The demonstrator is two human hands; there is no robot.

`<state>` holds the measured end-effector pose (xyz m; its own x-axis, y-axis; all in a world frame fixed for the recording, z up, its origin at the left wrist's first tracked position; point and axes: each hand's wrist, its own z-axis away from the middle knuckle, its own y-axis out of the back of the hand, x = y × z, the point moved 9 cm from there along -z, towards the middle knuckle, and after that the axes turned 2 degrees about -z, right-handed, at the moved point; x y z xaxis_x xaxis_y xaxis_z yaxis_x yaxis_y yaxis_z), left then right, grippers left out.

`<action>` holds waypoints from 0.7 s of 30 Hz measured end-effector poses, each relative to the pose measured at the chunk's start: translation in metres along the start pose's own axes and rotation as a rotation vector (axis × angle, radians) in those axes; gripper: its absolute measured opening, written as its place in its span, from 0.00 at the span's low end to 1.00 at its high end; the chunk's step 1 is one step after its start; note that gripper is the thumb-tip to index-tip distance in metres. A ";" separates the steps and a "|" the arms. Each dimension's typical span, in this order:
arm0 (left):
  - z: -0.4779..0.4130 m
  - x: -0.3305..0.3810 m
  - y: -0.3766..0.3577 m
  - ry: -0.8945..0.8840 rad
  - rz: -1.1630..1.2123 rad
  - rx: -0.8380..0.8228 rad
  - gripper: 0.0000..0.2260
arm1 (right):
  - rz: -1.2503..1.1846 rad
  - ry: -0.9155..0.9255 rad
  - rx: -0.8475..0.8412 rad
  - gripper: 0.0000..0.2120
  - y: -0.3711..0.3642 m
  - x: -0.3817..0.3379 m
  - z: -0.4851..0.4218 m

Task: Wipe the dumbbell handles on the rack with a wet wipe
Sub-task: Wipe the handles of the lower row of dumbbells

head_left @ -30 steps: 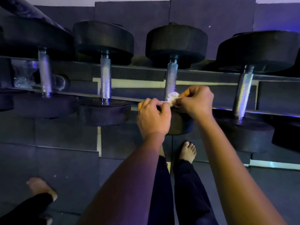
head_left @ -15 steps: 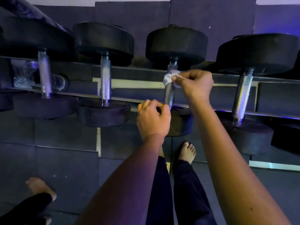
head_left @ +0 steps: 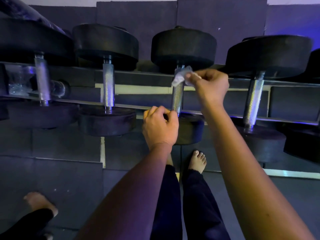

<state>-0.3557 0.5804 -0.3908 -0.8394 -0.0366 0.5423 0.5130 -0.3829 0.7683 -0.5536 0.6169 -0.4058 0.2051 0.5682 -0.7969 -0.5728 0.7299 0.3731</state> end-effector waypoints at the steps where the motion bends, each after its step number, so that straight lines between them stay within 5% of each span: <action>1: 0.000 0.000 0.000 -0.003 -0.008 0.000 0.09 | 0.013 0.011 0.015 0.06 -0.004 -0.005 -0.004; 12: -0.001 -0.003 -0.004 0.013 -0.024 -0.030 0.16 | 0.396 0.028 -0.262 0.07 -0.010 0.026 0.055; 21: -0.001 0.001 -0.001 0.004 -0.041 -0.065 0.19 | 0.236 0.060 0.010 0.06 -0.010 -0.021 0.029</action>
<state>-0.3575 0.5802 -0.3914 -0.8604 -0.0233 0.5090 0.4653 -0.4433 0.7662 -0.5285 0.6086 -0.3790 0.0194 0.7000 -0.7139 -0.5909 0.5840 0.5566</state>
